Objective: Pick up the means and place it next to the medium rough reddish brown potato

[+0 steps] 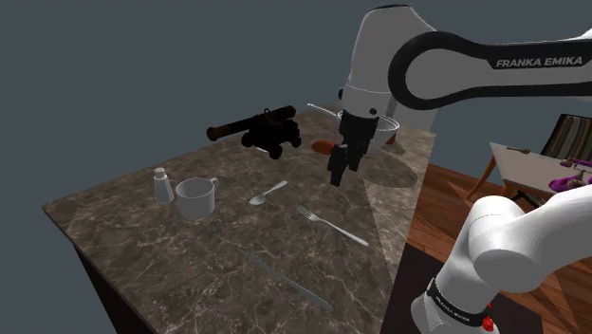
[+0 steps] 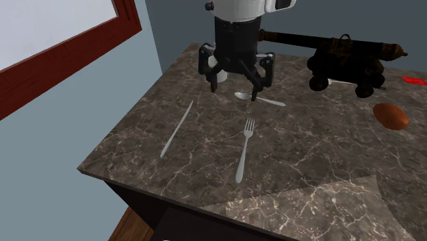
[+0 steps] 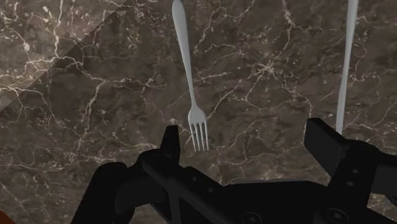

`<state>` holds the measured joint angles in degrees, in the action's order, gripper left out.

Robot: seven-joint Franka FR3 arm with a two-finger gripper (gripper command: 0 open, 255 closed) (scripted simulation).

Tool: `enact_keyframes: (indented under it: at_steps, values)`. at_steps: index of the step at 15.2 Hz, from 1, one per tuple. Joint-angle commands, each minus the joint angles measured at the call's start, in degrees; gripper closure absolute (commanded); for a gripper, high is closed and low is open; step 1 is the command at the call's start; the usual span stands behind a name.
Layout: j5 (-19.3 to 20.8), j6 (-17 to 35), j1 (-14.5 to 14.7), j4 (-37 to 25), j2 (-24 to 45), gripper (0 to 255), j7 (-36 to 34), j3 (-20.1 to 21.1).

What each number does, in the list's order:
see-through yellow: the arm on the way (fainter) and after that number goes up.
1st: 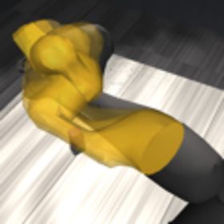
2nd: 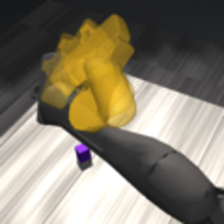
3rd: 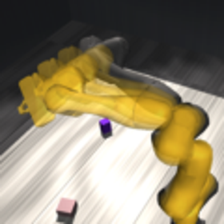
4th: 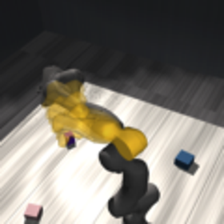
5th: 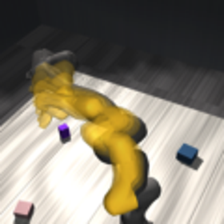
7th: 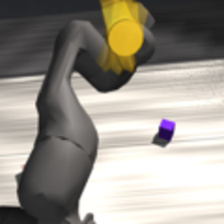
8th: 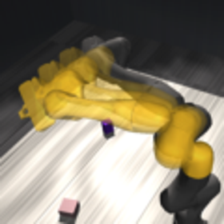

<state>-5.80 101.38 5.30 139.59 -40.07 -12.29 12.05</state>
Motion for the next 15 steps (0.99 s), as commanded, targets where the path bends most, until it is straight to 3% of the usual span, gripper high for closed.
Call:
enact_keyframes:
  at_steps: [1, 9, 15]
  values:
    - [-1.24, 2.40, 0.90, 1.10, 1.65, 0, -1.37, 1.80]
    - [-5.22, 12.08, 4.12, 2.47, 11.24, 0, -7.47, 9.79]
    - [-5.96, 19.48, 5.66, 0.94, 21.03, 0, -12.67, 15.96]
